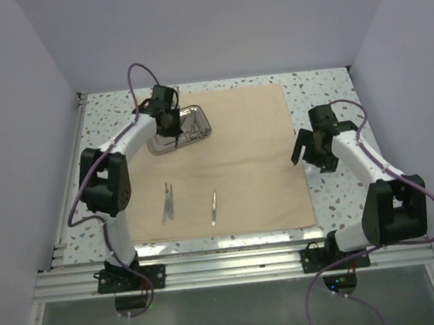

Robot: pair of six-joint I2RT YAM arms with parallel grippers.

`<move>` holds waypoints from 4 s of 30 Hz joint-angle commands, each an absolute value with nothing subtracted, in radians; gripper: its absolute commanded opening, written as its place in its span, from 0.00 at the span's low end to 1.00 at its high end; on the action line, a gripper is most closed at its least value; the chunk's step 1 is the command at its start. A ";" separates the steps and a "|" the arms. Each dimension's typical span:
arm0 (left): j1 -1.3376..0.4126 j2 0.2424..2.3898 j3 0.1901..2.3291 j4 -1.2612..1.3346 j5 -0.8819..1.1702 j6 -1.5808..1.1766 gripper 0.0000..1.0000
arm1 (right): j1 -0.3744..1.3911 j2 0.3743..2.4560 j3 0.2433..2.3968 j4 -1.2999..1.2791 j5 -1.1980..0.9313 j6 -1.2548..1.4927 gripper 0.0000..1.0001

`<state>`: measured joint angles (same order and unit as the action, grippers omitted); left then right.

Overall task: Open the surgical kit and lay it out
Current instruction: Pick up the medical item from the container, then place the medical item in the surgical kit, then pick up the medical item from the container, then place the medical item in the surgical kit.

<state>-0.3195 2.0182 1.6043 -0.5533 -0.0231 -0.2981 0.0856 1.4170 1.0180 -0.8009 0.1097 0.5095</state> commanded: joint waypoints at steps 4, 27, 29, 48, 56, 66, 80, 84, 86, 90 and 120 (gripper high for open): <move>-0.454 1.738 1.381 -0.542 -0.115 -0.411 0.00 | 0.084 1.283 1.008 -0.807 0.049 0.561 0.89; -0.974 1.750 1.141 -0.628 -0.403 -0.969 0.42 | 0.221 0.904 0.939 -1.041 -0.029 0.626 0.90; -0.976 1.750 1.199 -0.667 -0.435 -0.971 0.49 | 0.224 0.888 0.933 -1.046 -0.031 0.624 0.91; -0.413 1.986 1.742 -0.610 -0.402 -0.396 0.49 | 0.221 1.012 1.094 -1.065 0.121 0.538 0.92; -0.354 2.285 2.101 -0.572 -0.270 -0.255 0.49 | 0.221 1.107 1.129 -1.060 0.155 0.538 0.92; -0.293 2.463 2.220 -0.512 -0.134 -0.232 0.54 | 0.221 1.198 1.150 -1.068 0.183 0.546 0.92; -0.301 2.502 2.137 -0.518 -0.081 -0.181 0.46 | 0.219 1.304 1.150 -1.008 0.164 0.557 0.91; -0.299 2.516 2.131 -0.541 -0.117 -0.173 0.32 | 0.221 1.310 1.147 -0.993 0.164 0.557 0.91; -0.299 2.529 2.131 -0.563 -0.144 -0.169 0.21 | 0.219 1.309 1.143 -0.988 0.166 0.554 0.91; -0.298 2.536 2.135 -0.595 -0.169 -0.166 0.00 | 0.219 1.295 1.131 -0.980 0.160 0.551 0.91; -0.738 1.622 1.191 -0.577 -0.262 -0.744 0.00 | 0.221 1.068 1.049 -0.942 0.041 0.543 0.91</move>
